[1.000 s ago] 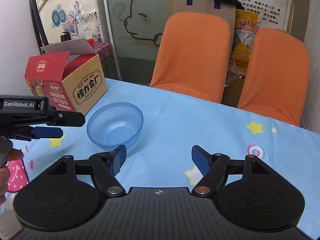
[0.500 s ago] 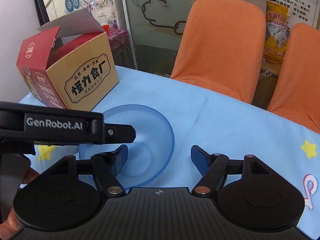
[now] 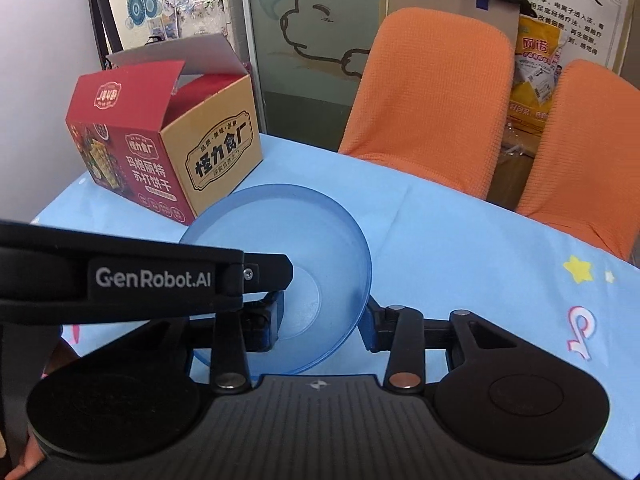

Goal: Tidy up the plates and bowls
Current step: 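Close both tools on the blue bowl rim and lift it, then lower the blue bowl into the white bowl, then press the blue bowl down into the nested bowls with both tools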

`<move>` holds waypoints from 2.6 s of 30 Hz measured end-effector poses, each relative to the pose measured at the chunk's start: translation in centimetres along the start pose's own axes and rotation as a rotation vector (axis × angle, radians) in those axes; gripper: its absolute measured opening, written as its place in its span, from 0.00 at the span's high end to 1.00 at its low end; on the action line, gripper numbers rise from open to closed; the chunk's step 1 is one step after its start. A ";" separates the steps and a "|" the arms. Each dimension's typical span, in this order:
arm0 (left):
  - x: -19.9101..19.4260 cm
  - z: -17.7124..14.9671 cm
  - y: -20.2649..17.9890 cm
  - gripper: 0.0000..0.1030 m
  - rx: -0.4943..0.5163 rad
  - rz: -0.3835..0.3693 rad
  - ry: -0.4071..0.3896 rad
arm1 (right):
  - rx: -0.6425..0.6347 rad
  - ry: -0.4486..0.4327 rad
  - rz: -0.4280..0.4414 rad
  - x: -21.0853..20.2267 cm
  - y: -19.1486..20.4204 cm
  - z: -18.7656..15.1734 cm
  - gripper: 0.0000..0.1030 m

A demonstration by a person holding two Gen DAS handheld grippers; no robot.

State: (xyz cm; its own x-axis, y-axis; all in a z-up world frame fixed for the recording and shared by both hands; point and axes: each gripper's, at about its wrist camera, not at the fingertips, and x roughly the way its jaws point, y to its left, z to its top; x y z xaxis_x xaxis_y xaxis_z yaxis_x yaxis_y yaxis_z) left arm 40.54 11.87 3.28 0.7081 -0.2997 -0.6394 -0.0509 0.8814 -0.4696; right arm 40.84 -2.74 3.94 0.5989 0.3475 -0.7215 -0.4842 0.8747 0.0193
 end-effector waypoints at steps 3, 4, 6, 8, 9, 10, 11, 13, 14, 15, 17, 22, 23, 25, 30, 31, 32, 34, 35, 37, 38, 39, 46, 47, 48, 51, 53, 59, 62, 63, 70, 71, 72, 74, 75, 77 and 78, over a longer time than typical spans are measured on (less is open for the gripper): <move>-2.7 -2.5 -2.6 0.75 0.024 -0.045 -0.004 | 0.005 -0.023 -0.045 -4.2 0.2 -1.5 0.33; -3.7 -3.5 -3.5 0.75 0.031 -0.060 -0.004 | 0.008 -0.033 -0.059 -5.7 0.2 -2.2 0.33; -5.1 -5.5 -5.5 0.75 0.054 -0.088 0.001 | 0.016 -0.049 -0.093 -8.4 0.2 -3.9 0.33; -6.2 -7.4 -7.3 0.75 0.073 -0.111 0.010 | 0.027 -0.063 -0.123 -10.9 0.2 -5.8 0.33; -6.7 -8.5 -8.1 0.75 0.083 -0.125 0.019 | 0.038 -0.068 -0.137 -12.0 0.1 -6.9 0.33; -7.1 -9.8 -9.0 0.75 0.093 -0.138 0.030 | 0.049 -0.073 -0.149 -13.1 0.1 -7.9 0.32; -7.4 -10.9 -9.7 0.75 0.104 -0.147 0.040 | 0.060 -0.077 -0.164 -14.1 0.0 -9.0 0.31; -7.8 -13.3 -11.2 0.75 0.133 -0.163 0.064 | 0.083 -0.078 -0.188 -15.7 -0.2 -11.4 0.31; -7.8 -14.4 -11.8 0.75 0.146 -0.166 0.076 | 0.095 -0.079 -0.200 -16.5 -0.3 -12.6 0.30; -7.9 -15.6 -12.3 0.75 0.158 -0.170 0.089 | 0.108 -0.077 -0.210 -17.0 -0.3 -13.8 0.30; -7.9 -17.6 -12.9 0.75 0.179 -0.173 0.113 | 0.136 -0.068 -0.219 -17.7 -0.6 -15.8 0.30; -7.6 -20.4 -13.1 0.75 0.201 -0.161 0.155 | 0.199 -0.048 -0.201 -17.7 -1.2 -19.5 0.30; -7.4 -20.7 -13.0 0.75 0.202 -0.155 0.158 | 0.211 -0.047 -0.191 -17.5 -1.3 -19.9 0.30; -7.3 -20.8 -12.8 0.75 0.200 -0.145 0.160 | 0.216 -0.048 -0.180 -17.1 -1.2 -20.5 0.30; -6.8 -20.4 -12.2 0.75 0.204 -0.146 0.167 | 0.206 -0.045 -0.154 -16.3 -1.1 -20.6 0.30; -6.8 -20.3 -12.1 0.74 0.208 -0.144 0.165 | 0.206 -0.046 -0.152 -16.2 -1.2 -20.6 0.31; -7.0 -20.2 -12.1 0.63 0.219 -0.138 0.156 | 0.205 -0.048 -0.149 -16.3 -1.3 -20.6 0.30; -7.3 -19.8 -11.9 0.37 0.225 -0.157 0.159 | 0.204 -0.068 -0.149 -16.9 -1.6 -21.0 0.31; -7.7 -19.5 -11.9 0.25 0.216 -0.150 0.152 | 0.208 -0.078 -0.147 -17.2 -1.7 -21.0 0.29; -8.9 -19.0 -12.0 0.25 0.235 -0.163 0.115 | 0.213 -0.102 -0.169 -18.1 -2.0 -21.2 0.26; -9.5 -18.6 -12.1 0.25 0.244 -0.182 0.099 | 0.209 -0.120 -0.182 -18.8 -2.1 -21.3 0.24; -10.2 -18.2 -12.0 0.25 0.242 -0.198 0.082 | 0.210 -0.140 -0.192 -19.4 -2.2 -21.4 0.23; -14.4 -18.0 -11.4 0.23 0.299 -0.214 -0.060 | 0.274 -0.313 -0.227 -23.8 -1.3 -23.9 0.00; -14.7 -18.4 -11.1 0.22 0.302 -0.215 -0.077 | 0.279 -0.336 -0.234 -24.2 -0.8 -24.4 0.00; -15.0 -18.9 -10.8 0.21 0.306 -0.213 -0.095 | 0.291 -0.361 -0.242 -24.5 -0.3 -25.1 0.00; -14.8 -20.4 -9.8 0.20 0.301 -0.185 -0.107 | 0.346 -0.401 -0.256 -24.6 0.7 -26.8 0.00; -14.3 -21.3 -8.8 0.20 0.270 -0.174 -0.098 | 0.367 -0.392 -0.262 -24.1 0.9 -27.8 0.00; -11.4 -21.5 -8.0 0.20 0.264 -0.147 -0.032 | 0.382 -0.324 -0.296 -22.4 0.0 -28.3 0.00; -9.8 -20.2 -8.5 0.20 0.294 -0.177 0.014 | 0.391 -0.298 -0.293 -21.2 -0.8 -27.9 0.00; -9.1 -19.7 -8.7 0.20 0.321 -0.192 0.046 | 0.389 -0.290 -0.288 -20.7 -0.7 -27.8 0.00; -3.6 -17.3 -9.1 0.20 0.410 -0.265 0.308 | 0.395 -0.231 -0.261 -18.3 -1.8 -27.0 0.00; -3.0 -17.4 -9.0 0.20 0.416 -0.261 0.329 | 0.397 -0.224 -0.252 -18.0 -2.0 -27.0 0.00; -2.6 -17.4 -9.0 0.20 0.417 -0.252 0.342 | 0.396 -0.213 -0.245 -17.6 -2.1 -26.9 0.00; -2.4 -17.8 -9.2 0.20 0.465 -0.210 0.321 | 0.399 -0.200 -0.242 -17.1 -2.3 -26.7 0.00; -2.3 -17.8 -9.3 0.20 0.476 -0.209 0.321 | 0.397 -0.192 -0.235 -16.7 -2.3 -26.6 0.00; -2.1 -17.7 -9.5 0.20 0.467 -0.216 0.330 | 0.397 -0.180 -0.228 -16.2 -2.2 -26.6 0.00; -2.1 -17.7 -9.7 0.20 0.471 -0.219 0.328 | 0.396 -0.182 -0.224 -16.1 -2.2 -26.6 0.00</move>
State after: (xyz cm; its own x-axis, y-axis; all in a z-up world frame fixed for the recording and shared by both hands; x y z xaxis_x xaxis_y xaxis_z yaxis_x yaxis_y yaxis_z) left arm 27.06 -2.50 -1.60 0.4092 -0.5233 -0.7475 0.4409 0.8306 -0.3401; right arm 15.27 -19.20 -2.91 0.7795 0.1586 -0.6061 -0.0720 0.9837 0.1648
